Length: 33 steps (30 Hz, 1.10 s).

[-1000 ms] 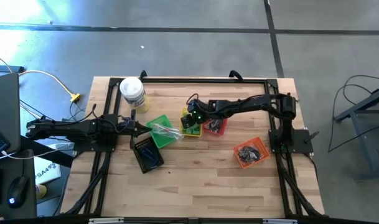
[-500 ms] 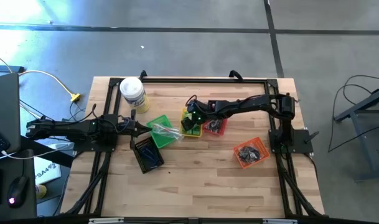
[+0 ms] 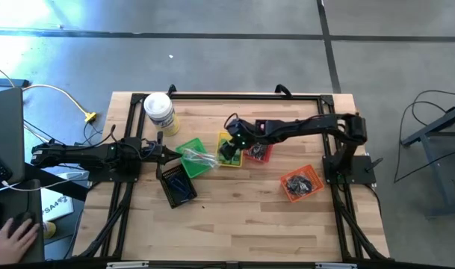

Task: Pick & Place Travel size toiletries
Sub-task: Return to Home Position

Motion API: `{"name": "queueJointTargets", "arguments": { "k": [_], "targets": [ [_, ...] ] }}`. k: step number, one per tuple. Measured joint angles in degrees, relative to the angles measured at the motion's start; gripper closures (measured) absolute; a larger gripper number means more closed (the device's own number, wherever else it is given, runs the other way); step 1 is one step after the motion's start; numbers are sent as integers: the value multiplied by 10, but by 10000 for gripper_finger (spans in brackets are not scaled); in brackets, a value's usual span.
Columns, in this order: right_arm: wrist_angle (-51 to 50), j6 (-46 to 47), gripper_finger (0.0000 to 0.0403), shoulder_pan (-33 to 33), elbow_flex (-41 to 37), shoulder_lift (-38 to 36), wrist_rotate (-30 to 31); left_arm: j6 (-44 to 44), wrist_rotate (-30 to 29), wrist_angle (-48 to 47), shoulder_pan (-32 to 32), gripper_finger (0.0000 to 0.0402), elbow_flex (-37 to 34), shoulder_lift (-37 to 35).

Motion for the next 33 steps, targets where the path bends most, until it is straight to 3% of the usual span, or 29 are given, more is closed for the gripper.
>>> {"name": "queueJointTargets", "arguments": {
  "k": [9, 14, 18, 22, 30, 33],
  "targets": [
    [-17, -101, 142, 74, -3, -108, 182, 0, 0, 0, 0, 402, 0, 0],
    [61, -241, 168, 152, -30, -183, 245, -2, 0, 0, 0, 402, 0, 0],
    [194, -349, 202, 218, -106, -261, 214, -10, 0, 0, 0, 402, 0, 2],
    [349, -397, 251, 270, -223, -340, 166, -16, -2, 0, 0, 402, 0, 0],
    [524, -419, 377, 333, -423, -454, 190, -13, 3, 0, 0, 402, 7, 0],
    [557, -417, 395, 343, -471, -467, 192, -12, 3, 0, 0, 402, 10, 0]
  ]
}}
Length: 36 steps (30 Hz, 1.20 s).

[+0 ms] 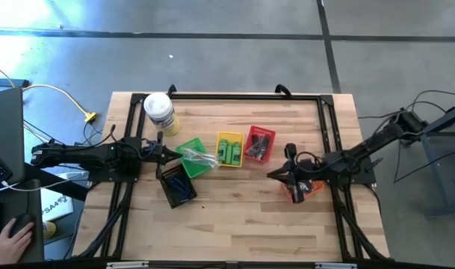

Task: Pick & Place Travel size toiletries
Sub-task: Return to Home Position

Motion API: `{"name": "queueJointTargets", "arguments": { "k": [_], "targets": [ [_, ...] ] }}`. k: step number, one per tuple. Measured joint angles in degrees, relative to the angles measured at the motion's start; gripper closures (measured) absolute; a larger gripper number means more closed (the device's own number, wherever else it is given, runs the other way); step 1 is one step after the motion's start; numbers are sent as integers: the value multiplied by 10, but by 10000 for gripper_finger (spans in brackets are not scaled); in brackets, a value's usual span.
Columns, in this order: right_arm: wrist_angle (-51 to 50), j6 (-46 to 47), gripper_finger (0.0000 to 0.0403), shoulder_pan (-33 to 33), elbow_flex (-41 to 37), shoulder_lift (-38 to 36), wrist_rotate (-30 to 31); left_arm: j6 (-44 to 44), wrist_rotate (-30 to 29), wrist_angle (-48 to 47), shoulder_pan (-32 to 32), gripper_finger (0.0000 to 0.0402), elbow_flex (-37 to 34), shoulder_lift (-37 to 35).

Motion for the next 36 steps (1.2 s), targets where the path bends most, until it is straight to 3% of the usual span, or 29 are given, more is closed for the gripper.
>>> {"name": "queueJointTargets", "arguments": {
  "k": [12, 22, 36],
  "targets": [
    [142, 3, 400, 1, -119, -5, 3, 20, 4, -7, 0, 402, 1, 0],
    [198, 22, 401, 1, -172, -5, -10, 65, 77, -8, 0, 402, -1, 0],
    [326, 42, 401, 1, -259, -5, 5, 73, 79, -9, 0, 402, -3, 0]
  ]
}}
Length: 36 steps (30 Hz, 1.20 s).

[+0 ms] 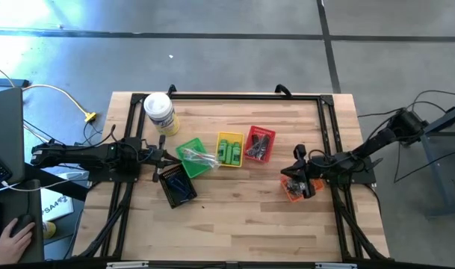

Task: Pick & Place Travel size toiletries
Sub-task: Return to Home Position

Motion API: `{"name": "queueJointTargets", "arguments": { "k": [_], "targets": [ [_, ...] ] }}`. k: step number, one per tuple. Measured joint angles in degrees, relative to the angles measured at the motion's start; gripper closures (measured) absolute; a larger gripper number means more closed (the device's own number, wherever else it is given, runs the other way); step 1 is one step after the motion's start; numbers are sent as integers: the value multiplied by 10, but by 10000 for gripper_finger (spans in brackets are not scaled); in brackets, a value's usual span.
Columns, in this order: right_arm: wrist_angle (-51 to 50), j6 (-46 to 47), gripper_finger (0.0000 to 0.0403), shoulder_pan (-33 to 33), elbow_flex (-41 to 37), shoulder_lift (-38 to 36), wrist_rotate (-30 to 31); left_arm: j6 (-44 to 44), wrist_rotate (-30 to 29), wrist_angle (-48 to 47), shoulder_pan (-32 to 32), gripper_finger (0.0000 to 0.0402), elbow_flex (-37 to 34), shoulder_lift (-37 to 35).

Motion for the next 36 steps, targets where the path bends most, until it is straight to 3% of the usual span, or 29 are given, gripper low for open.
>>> {"name": "queueJointTargets", "arguments": {
  "k": [10, 16, 28, 36],
  "targets": [
    [-91, 39, 401, -22, 0, 0, 13, 0, 1, 0, 0, 402, 0, 0],
    [-204, 95, 401, -91, 0, -20, -71, 1, 22, 2, 0, 402, 0, 0],
    [-339, 79, 401, -188, -1, -141, -179, 5, 27, 2, 0, 402, -1, 0],
    [-512, 89, 401, -194, -1, -263, -181, 15, 26, 2, 0, 402, -1, 0]
  ]
}}
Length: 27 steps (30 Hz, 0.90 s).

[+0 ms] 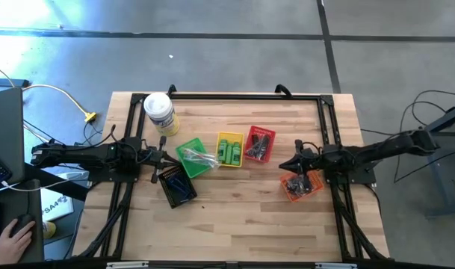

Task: Pick & Place Travel size toiletries
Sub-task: Return to Home Position

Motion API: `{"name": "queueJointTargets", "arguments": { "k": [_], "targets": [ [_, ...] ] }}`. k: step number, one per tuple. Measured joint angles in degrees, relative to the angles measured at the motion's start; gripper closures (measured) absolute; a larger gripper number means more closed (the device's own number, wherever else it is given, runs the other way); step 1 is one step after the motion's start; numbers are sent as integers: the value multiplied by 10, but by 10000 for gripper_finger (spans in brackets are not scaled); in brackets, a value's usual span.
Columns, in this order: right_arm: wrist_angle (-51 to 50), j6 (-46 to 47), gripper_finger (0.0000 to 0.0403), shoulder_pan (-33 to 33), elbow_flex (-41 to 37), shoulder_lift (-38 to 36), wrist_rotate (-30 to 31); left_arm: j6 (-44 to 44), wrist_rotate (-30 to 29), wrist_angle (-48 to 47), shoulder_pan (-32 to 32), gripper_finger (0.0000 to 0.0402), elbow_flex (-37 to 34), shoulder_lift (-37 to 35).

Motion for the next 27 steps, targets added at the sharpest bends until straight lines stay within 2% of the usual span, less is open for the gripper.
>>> {"name": "queueJointTargets", "arguments": {
  "k": [7, 12, 27],
  "targets": [
    [-115, 6, 401, 0, 0, -119, -1, 0, 0, 0, 0, 402, 0, 0],
    [-141, 8, 401, 0, -1, -176, 1, 1, 0, 0, 0, 402, 0, 0],
    [-151, 69, 401, 0, -1, -192, 38, -26, -18, -4, 0, 402, 0, 19]
  ]
}}
